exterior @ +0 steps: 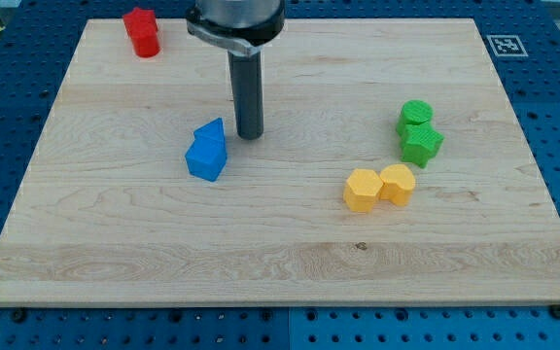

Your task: Point at the blue cube

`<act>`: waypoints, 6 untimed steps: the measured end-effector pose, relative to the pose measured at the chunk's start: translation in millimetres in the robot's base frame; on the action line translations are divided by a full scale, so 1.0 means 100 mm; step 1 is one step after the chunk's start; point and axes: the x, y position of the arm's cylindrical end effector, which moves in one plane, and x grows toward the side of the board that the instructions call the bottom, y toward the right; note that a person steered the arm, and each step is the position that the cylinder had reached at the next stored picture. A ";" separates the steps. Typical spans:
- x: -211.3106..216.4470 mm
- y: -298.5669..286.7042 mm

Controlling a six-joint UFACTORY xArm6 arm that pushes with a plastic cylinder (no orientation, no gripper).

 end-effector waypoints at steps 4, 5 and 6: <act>0.86 -0.31; 0.85 -0.56; 0.85 -0.59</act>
